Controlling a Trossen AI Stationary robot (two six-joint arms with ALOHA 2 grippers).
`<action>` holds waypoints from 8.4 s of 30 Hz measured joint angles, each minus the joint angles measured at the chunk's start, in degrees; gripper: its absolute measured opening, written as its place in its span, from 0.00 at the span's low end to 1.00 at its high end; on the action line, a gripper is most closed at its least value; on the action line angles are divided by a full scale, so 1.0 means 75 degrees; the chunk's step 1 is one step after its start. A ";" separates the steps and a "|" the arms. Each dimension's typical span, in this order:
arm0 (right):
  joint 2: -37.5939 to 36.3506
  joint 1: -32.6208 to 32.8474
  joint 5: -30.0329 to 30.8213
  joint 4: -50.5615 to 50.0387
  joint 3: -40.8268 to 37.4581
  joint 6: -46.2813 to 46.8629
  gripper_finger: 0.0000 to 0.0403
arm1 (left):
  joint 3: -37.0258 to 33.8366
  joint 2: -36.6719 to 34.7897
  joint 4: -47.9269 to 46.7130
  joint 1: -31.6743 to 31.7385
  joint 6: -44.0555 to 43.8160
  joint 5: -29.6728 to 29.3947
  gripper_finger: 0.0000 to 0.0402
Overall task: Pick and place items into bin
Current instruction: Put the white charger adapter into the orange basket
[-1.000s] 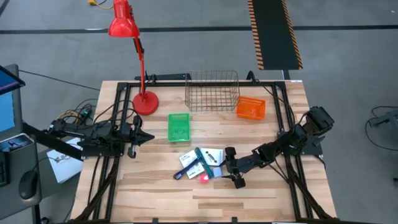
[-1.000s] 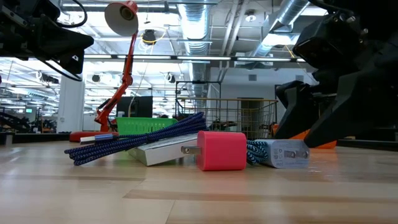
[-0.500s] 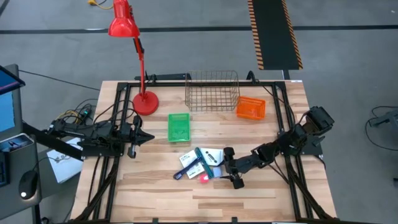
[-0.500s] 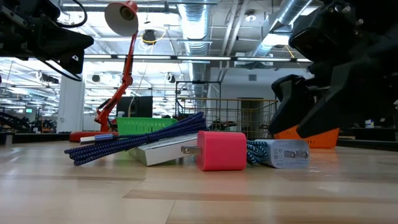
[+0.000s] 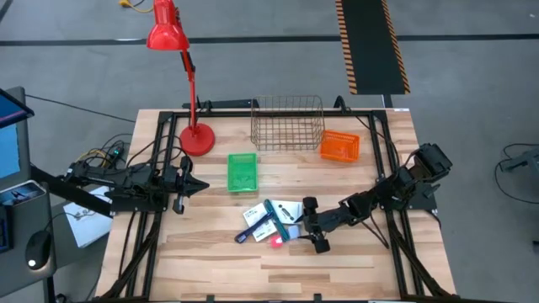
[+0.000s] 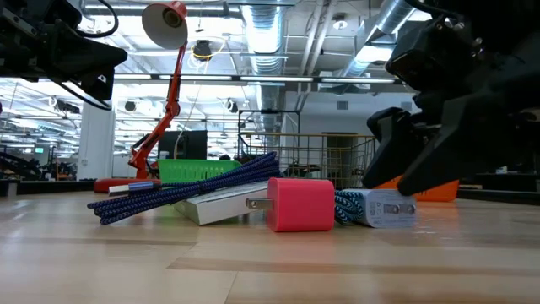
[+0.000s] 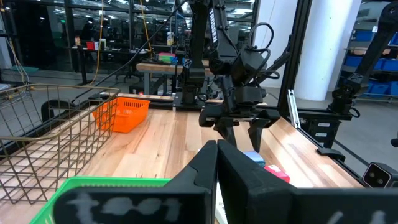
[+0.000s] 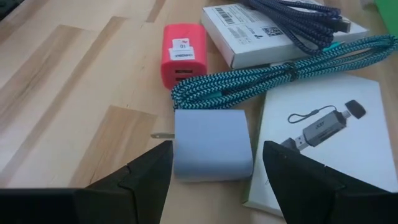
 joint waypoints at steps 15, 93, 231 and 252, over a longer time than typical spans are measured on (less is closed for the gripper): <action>0.0000 -0.0005 -0.0159 -0.0120 0.0000 0.0050 0.61 | 0.0000 -0.0001 0.0000 0.0001 0.0001 0.0000 0.00; 0.0000 -0.0515 -0.1529 -0.3739 0.2244 -0.2039 0.59 | 0.0002 -0.0001 0.0000 0.0003 0.0002 0.0000 0.00; 0.0991 -0.1308 -0.2359 -0.3720 0.2827 -0.1916 0.55 | -0.0001 0.0154 0.0000 0.0003 0.0002 -0.0003 0.00; 0.0991 -0.1291 -0.2350 -0.3715 0.2827 -0.1595 0.44 | -0.0001 0.0154 0.0000 0.0001 -0.0001 -0.0002 0.00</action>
